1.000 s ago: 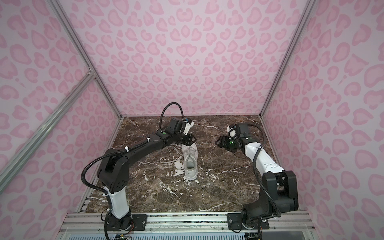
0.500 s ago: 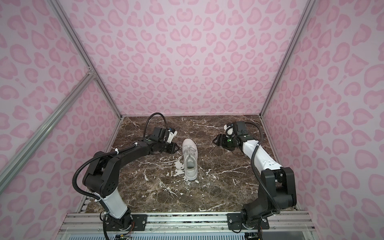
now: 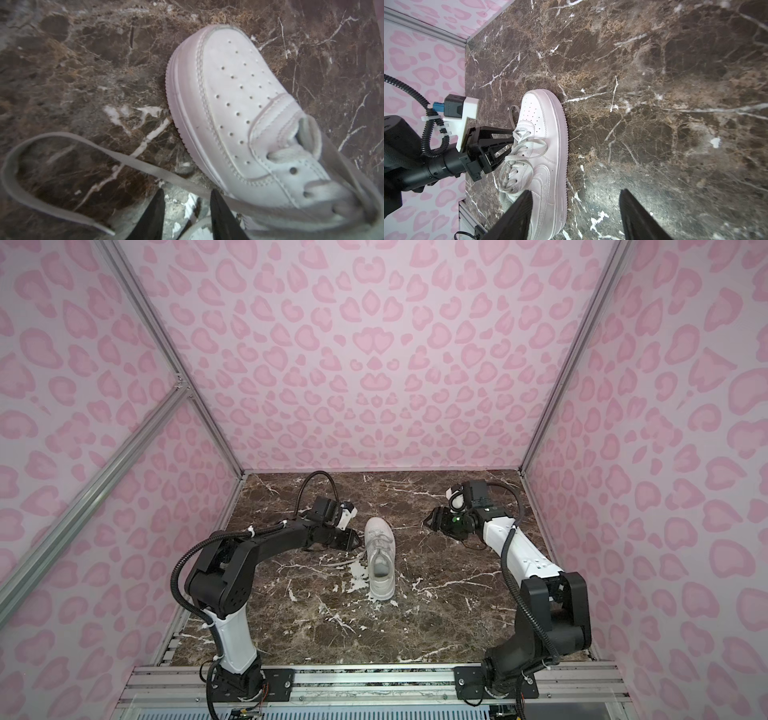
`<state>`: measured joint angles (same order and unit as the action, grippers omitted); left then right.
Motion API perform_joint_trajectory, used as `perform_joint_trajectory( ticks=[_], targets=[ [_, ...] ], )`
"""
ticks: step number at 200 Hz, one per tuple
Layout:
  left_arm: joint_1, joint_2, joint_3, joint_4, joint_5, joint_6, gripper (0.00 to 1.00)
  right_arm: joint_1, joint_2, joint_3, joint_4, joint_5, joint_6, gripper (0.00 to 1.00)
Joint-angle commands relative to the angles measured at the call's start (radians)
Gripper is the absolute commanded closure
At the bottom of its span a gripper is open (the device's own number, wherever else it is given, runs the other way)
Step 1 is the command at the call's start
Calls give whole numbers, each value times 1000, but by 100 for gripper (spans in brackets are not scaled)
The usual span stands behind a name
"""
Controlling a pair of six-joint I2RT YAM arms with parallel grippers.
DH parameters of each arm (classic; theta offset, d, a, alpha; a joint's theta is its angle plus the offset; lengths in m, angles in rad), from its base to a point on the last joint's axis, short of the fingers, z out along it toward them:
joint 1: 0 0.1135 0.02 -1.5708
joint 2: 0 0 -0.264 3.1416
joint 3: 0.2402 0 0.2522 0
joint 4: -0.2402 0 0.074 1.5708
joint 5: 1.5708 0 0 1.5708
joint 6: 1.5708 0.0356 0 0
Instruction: Tie the shoes
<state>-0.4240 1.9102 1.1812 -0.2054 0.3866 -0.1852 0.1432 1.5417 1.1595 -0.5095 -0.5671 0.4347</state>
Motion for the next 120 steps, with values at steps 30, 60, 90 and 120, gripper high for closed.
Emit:
perform_joint_trajectory(
  ticks=[30,60,90,120],
  targets=[
    [-28,-9,-22,31,-29,44,60,4,9,10,-13,9,0,32],
    [-32,10,-2,8,-32,53,58,3,3,11,-27,12,-10,32],
    [-34,12,-13,47,26,13,55,2,-6,1,-27,13,-11,32],
    [-35,-16,-49,114,44,-25,55,3,-11,2,-30,14,-11,32]
  ],
)
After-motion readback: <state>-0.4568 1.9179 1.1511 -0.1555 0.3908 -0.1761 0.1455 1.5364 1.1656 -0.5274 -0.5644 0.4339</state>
